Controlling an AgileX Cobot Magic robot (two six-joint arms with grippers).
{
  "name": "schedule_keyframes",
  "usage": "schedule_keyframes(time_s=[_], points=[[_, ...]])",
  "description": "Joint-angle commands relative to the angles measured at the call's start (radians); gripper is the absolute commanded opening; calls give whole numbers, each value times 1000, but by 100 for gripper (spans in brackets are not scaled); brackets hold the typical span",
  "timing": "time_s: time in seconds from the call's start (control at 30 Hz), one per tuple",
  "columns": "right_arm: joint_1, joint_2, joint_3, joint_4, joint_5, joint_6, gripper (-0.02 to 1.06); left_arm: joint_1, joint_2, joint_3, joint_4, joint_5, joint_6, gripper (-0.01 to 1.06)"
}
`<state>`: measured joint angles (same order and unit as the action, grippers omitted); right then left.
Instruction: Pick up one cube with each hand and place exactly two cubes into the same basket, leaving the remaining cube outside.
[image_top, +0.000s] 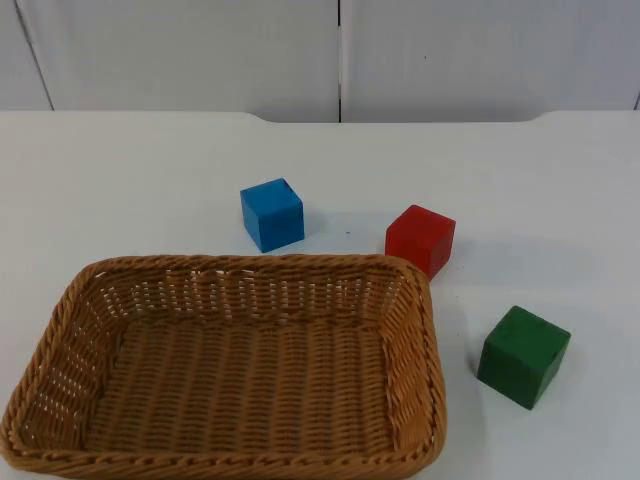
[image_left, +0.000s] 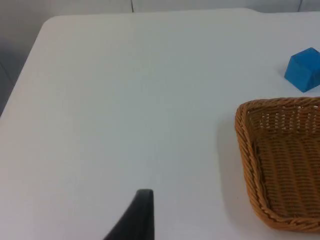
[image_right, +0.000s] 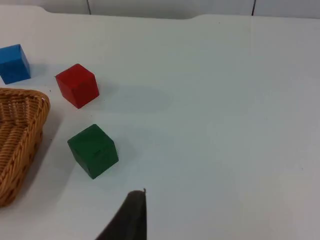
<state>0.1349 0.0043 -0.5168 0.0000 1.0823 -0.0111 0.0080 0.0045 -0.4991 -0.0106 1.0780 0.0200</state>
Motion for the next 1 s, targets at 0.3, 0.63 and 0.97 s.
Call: schedule_keyframes(time_s=[0.3, 0.63, 0.97], points=[[-6, 191, -90, 0, -61, -8, 105, 3, 86, -23, 4, -34, -1, 105], [-6, 336, -95, 5, -97, -8, 105, 3, 172, -25, 2, -71, -1, 105], [-6, 381, -95, 5, -153, -8, 105, 3, 236, -25, -8, -114, -2, 105]])
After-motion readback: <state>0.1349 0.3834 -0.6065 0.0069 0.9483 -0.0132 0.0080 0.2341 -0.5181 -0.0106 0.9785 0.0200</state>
